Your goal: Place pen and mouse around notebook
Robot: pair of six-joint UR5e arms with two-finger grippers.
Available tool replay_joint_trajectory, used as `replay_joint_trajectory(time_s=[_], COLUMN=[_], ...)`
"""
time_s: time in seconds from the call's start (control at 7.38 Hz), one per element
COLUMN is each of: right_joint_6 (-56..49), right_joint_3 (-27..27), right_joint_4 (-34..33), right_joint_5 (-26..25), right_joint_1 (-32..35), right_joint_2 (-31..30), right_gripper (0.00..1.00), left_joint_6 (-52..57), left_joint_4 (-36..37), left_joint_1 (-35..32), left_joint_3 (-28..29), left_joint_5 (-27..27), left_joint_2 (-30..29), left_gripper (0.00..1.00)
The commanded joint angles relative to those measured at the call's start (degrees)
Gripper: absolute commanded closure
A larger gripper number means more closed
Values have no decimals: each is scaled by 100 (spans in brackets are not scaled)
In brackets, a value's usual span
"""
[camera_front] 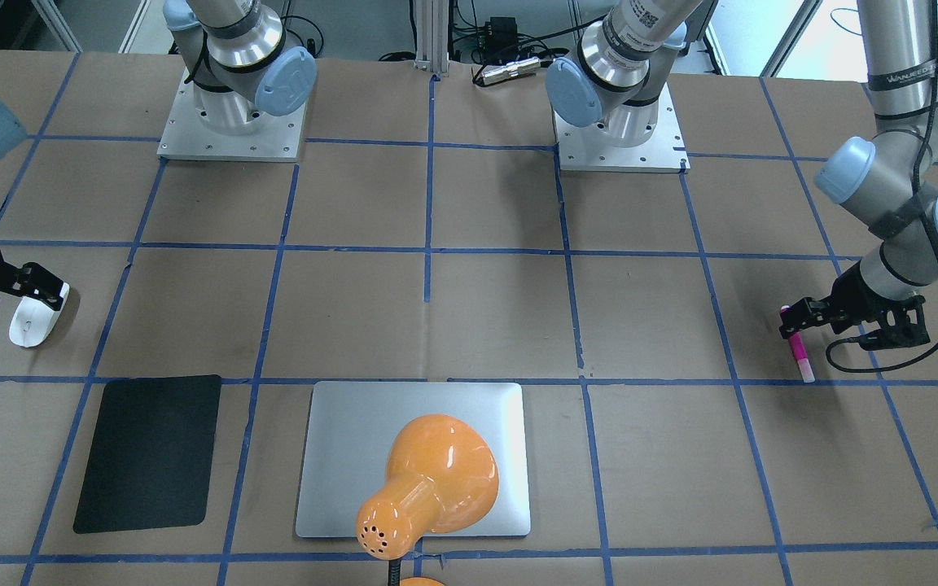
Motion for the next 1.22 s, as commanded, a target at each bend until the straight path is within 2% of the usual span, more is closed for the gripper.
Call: replay_joint_trajectory(time_s=[0.0, 0.14, 0.27, 0.41, 0.54, 0.68, 0.81, 1.08], right_joint_6=[2, 11, 11, 20, 28, 37, 37, 37], right_joint_3=[3, 12, 12, 12, 12, 12, 12, 3], right_joint_4=[-73, -73, -73, -73, -82, -82, -82, -82], right_joint_5=[-174, -202, -202, -202, -202, -193, -193, -202], right_joint_1=[-9, 0, -9, 0, -9, 0, 0, 0], right_joint_2=[229, 300, 326, 335, 335, 335, 335, 327], right_gripper=[0, 0, 0, 0, 11, 34, 44, 47], left_joint_6=[-60, -52, -43, -34, -25, -34, -17, -33], left_joint_4=[56, 65, 65, 65, 74, 65, 56, 47], left_joint_1=[-8, -17, -17, -17, -17, -17, -17, -34], left_joint_3=[26, 35, 35, 35, 43, 43, 35, 52], left_joint_5=[-1, 8, -1, -1, -1, -19, -19, -19], left_joint_2=[-110, -127, -128, -128, -119, -119, -84, 74], left_gripper=[17, 23, 38, 74, 100, 100, 100, 100])
